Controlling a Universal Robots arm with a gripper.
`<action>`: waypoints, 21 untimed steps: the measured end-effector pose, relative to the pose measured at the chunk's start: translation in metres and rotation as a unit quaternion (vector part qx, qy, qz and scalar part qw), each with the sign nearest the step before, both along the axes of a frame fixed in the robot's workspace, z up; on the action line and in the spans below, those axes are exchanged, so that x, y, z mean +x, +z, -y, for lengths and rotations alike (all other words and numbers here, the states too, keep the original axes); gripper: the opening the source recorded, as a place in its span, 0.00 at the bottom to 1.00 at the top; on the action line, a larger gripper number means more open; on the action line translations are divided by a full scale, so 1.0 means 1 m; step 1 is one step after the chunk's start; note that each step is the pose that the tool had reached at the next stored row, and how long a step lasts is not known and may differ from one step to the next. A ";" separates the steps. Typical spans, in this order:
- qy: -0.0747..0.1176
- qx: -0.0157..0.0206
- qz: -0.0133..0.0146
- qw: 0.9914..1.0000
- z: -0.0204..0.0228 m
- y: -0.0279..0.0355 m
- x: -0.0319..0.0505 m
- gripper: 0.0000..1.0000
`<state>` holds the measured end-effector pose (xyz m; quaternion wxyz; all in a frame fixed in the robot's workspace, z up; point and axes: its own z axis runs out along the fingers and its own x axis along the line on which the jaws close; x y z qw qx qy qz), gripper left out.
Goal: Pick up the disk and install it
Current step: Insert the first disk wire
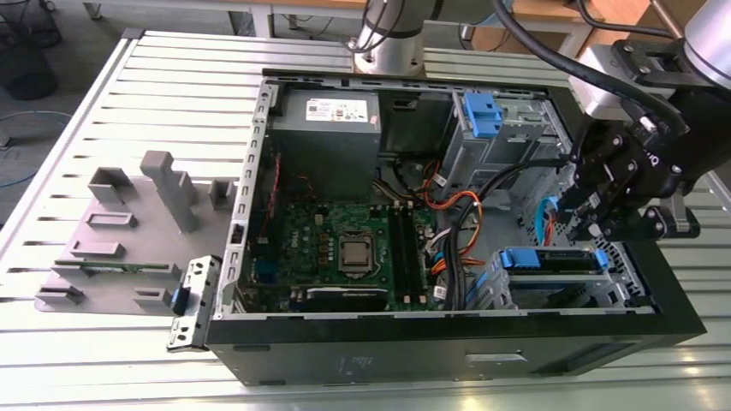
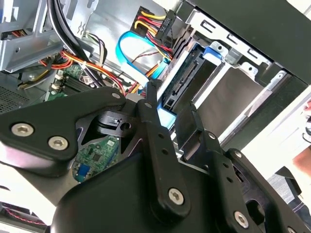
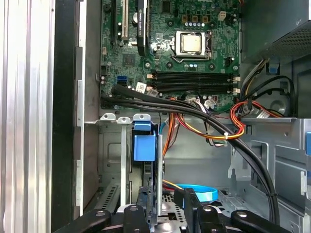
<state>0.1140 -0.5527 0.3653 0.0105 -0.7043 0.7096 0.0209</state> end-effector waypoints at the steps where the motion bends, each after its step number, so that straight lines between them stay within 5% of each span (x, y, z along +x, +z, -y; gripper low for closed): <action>1: 0.000 0.000 0.000 1.000 -0.0001 0.0000 0.0000 0.42; 10: 0.000 0.000 0.000 1.000 -0.0002 0.0081 0.0002 0.42; 14: 0.000 0.000 0.000 1.000 -0.0012 0.0080 0.0002 0.42; 16: 0.000 0.000 0.000 1.000 -0.0060 0.0077 0.0002 0.42; 21: 0.000 0.000 0.000 1.000 -0.0062 0.0076 0.0002 0.42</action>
